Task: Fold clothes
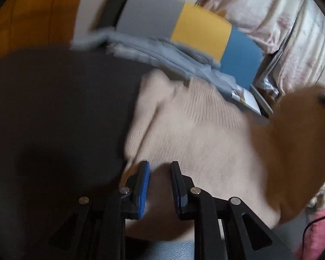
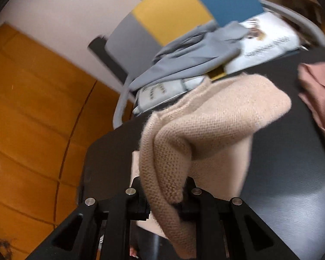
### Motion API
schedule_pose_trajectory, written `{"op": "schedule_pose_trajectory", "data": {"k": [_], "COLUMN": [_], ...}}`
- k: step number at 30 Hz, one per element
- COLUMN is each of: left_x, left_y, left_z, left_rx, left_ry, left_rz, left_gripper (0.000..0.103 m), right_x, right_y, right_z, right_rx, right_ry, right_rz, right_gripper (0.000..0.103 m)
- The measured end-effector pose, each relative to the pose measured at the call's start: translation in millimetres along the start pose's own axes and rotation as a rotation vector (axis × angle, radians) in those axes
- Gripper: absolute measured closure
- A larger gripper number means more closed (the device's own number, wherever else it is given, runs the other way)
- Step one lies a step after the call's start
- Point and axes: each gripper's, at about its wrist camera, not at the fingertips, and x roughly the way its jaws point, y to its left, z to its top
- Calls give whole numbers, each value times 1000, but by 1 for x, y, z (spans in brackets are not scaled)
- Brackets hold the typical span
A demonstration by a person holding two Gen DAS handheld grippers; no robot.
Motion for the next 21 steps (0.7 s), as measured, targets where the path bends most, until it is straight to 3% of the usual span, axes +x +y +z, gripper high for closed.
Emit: {"op": "schedule_pose_trajectory", "data": {"k": [5, 11, 16, 18, 21], "left_x": [0, 5, 8, 9, 9], "left_y": [25, 38, 46, 48, 51], "left_z": [-3, -6, -9, -9, -8], "left_rx": [-149, -205, -224, -230, -241], "left_ry": [-18, -32, -39, -40, -40], "left_rz": [-144, -211, -238, -246, -259], "left_gripper": [84, 85, 86, 86, 86], "right_x": [75, 170, 211, 217, 208], "right_y": [60, 104, 115, 114, 116], "right_z": [-11, -46, -68, -73, -72], "right_rx": [-106, -212, -310, -313, -315], "right_ry": [100, 243, 293, 307, 315], "right_rz": [-22, -77, -199, -219, -179], "right_gripper": [86, 86, 85, 77, 66]}}
